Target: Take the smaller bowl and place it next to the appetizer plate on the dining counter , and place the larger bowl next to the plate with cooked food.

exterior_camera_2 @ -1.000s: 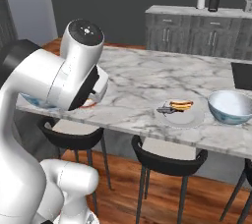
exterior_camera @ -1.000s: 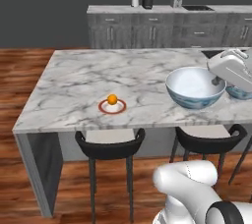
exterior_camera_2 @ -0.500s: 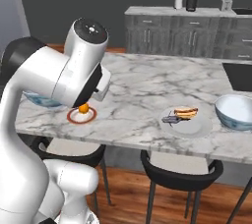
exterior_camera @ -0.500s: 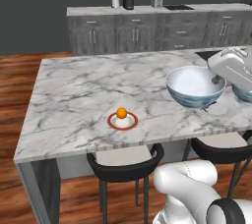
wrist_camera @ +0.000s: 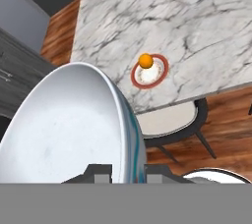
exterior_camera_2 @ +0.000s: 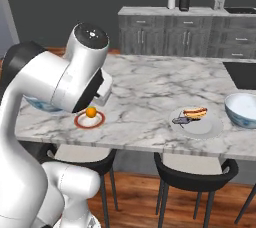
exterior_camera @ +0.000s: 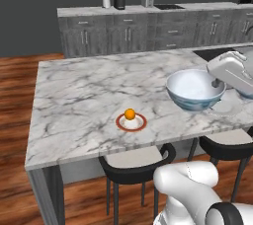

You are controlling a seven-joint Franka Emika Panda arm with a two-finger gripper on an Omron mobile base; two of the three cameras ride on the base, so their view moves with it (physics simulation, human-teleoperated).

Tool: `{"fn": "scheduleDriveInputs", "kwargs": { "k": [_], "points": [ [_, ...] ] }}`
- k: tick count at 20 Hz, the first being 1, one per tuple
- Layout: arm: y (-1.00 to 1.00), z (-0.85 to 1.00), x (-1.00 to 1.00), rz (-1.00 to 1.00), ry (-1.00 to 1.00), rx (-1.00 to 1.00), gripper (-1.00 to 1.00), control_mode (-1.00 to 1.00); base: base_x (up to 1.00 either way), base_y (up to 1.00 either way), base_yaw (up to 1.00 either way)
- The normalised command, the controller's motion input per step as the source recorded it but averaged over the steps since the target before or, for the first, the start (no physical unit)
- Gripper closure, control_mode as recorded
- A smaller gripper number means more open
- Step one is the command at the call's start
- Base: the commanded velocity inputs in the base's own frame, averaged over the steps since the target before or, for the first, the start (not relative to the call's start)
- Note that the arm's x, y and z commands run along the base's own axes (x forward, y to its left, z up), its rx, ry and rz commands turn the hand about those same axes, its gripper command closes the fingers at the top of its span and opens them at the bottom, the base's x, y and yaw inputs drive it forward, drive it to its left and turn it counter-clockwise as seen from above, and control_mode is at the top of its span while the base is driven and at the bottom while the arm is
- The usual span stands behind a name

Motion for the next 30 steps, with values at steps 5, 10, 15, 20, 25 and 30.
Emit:
{"fn": "scheduleDriveInputs", "kwargs": {
  "k": [5, 10, 15, 20, 25, 30],
  "points": [
    [-0.58, -0.46, 0.24, 0.00, 0.01, 0.01, 1.00, -1.00, 0.00, 0.00, 0.00],
    [-0.48, -0.58, 0.62, -0.02, 0.11, 0.00, 1.00, -1.00, 0.00, 0.00, 0.00],
    [-0.08, -0.48, 0.82, -0.09, 0.12, -0.01, 1.00, -1.00, 0.00, 0.00, 0.00],
    [0.00, -0.34, 0.66, -0.11, -0.01, -0.07, 1.00, -1.00, 0.00, 0.00, 0.00],
    [0.00, -0.40, 0.40, -0.06, -0.08, -0.10, 1.00, -1.00, 0.00, 0.00, 0.00],
    [0.06, -0.39, 0.29, -0.04, -0.04, -0.07, 1.00, -1.00, 0.00, 0.00, 0.00]
  ]
}}
